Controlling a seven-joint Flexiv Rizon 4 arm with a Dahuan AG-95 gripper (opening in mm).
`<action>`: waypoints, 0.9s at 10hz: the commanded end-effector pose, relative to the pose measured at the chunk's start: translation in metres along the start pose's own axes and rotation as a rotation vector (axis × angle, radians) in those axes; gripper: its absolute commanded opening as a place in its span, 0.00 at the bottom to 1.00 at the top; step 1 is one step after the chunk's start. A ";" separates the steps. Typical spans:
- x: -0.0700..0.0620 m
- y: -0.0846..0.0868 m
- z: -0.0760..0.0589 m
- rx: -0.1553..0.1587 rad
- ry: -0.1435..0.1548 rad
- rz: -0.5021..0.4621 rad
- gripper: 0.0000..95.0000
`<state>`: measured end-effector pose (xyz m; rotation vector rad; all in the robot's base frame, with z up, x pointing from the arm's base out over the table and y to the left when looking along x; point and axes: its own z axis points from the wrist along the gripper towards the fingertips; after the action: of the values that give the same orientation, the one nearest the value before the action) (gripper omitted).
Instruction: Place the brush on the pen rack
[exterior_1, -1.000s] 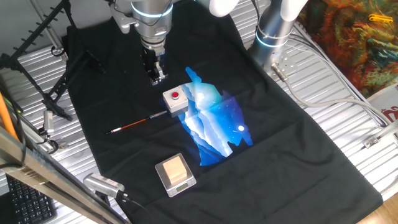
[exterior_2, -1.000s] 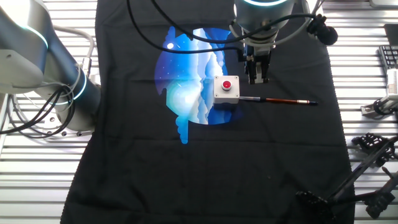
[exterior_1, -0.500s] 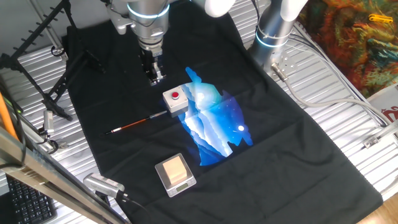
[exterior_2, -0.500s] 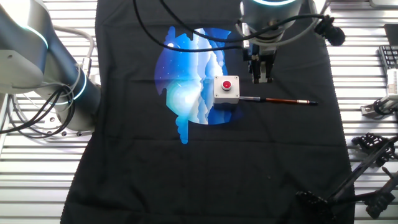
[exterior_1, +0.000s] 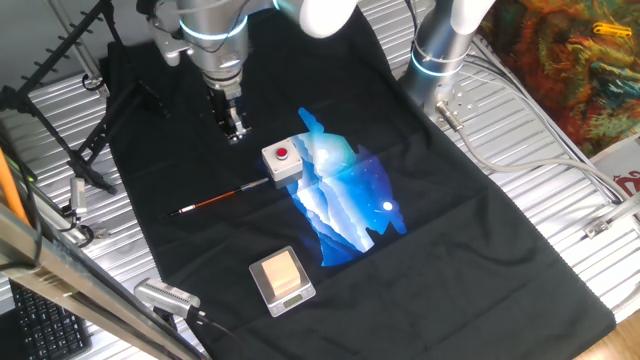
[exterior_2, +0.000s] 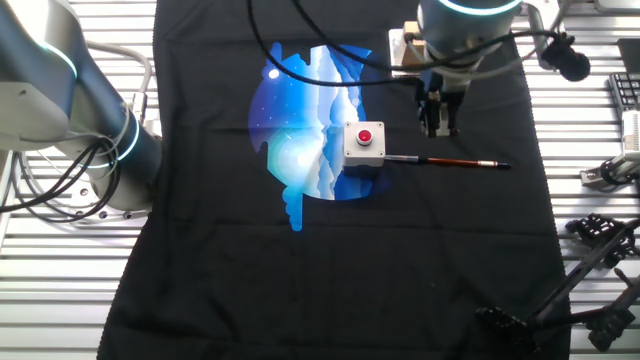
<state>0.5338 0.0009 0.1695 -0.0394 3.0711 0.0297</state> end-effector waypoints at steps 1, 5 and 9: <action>-0.008 0.001 0.010 0.006 0.012 0.000 0.00; -0.019 0.008 0.038 0.006 -0.003 0.013 0.00; -0.027 0.005 0.071 0.013 -0.005 0.019 0.00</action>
<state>0.5680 0.0090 0.0971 -0.0090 3.0663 0.0110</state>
